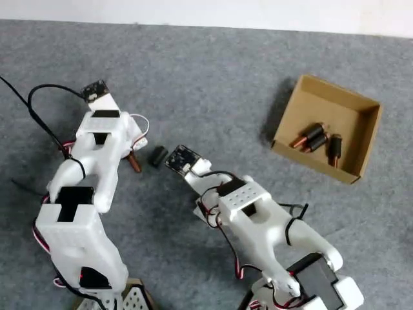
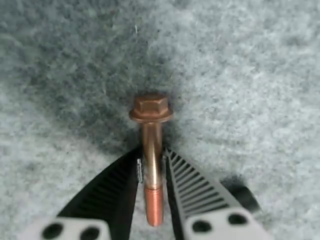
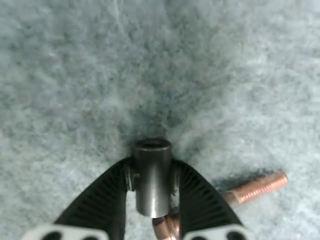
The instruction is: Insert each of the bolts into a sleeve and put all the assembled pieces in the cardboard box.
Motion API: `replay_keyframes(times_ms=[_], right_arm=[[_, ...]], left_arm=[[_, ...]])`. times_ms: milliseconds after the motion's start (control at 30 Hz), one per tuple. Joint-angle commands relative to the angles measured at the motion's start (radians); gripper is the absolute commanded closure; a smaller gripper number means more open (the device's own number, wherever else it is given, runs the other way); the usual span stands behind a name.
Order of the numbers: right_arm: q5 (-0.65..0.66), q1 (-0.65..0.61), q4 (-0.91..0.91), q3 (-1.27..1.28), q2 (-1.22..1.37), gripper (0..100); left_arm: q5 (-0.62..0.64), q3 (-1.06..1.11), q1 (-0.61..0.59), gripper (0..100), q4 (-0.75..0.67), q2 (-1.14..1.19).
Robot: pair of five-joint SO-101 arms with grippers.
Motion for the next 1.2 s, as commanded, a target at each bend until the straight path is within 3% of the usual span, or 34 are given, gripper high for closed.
replay_keyframes(times_ms=[0,100,267,400,633,867,1167], right_arm=[[-0.009,-0.012,0.004,-0.018,0.010,99.3],[-0.011,-0.012,-0.010,-0.016,-0.036,99.3],[-0.006,-0.004,-0.294,0.104,-0.202,99.3],[-0.003,0.002,-0.536,0.291,-0.328,99.3],[0.000,0.004,-0.845,0.486,-0.443,99.3],[0.224,-0.018,-0.964,0.576,-0.443,99.3],[0.284,-0.012,-0.992,0.593,-0.452,99.3]], left_arm=[[0.005,-0.024,-0.007,100,0.002,0.004],[-0.003,-0.012,0.004,100,0.002,-0.028],[-0.002,0.147,0.033,100,-0.063,-0.226],[0.018,0.366,0.036,100,-0.241,-0.483],[0.163,0.823,0.056,100,-0.647,-0.944],[0.192,1.207,0.183,100,-0.908,-1.405],[0.161,1.449,0.298,100,-0.918,-1.867]])
